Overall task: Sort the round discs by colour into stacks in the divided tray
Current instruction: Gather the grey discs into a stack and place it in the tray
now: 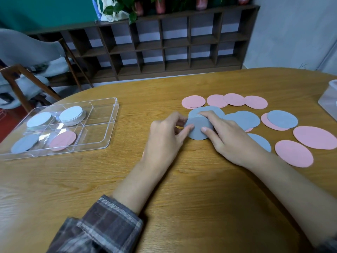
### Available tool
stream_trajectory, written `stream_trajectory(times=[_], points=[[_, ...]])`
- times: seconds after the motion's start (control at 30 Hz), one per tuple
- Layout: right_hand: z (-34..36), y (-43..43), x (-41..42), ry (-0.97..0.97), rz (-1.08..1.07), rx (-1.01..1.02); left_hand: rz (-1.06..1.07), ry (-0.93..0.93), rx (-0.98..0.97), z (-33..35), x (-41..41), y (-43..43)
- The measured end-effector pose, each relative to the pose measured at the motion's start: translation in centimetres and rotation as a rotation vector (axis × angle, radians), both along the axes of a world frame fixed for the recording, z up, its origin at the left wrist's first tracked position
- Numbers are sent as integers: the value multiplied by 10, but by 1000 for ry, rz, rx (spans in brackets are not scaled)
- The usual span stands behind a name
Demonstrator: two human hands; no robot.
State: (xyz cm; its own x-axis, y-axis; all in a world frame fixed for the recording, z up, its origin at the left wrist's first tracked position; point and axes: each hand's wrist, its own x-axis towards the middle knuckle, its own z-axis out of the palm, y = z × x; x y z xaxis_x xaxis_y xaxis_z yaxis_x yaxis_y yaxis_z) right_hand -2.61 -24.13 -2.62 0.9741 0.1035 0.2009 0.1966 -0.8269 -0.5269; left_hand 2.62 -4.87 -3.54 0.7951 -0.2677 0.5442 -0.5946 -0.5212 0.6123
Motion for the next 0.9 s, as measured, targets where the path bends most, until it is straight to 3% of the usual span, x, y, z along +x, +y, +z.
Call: stream_trajectory(times=[0.37, 0.6, 0.9], points=[[3, -16, -7, -59, 1, 64, -51, 13, -10, 0, -9, -9], [9, -72, -18, -51, -119, 112, -49, 25, 288, -12, 2, -26], [3, -86, -12, -138, -183, 204, -175, 65, 375, -15, 33, -62]])
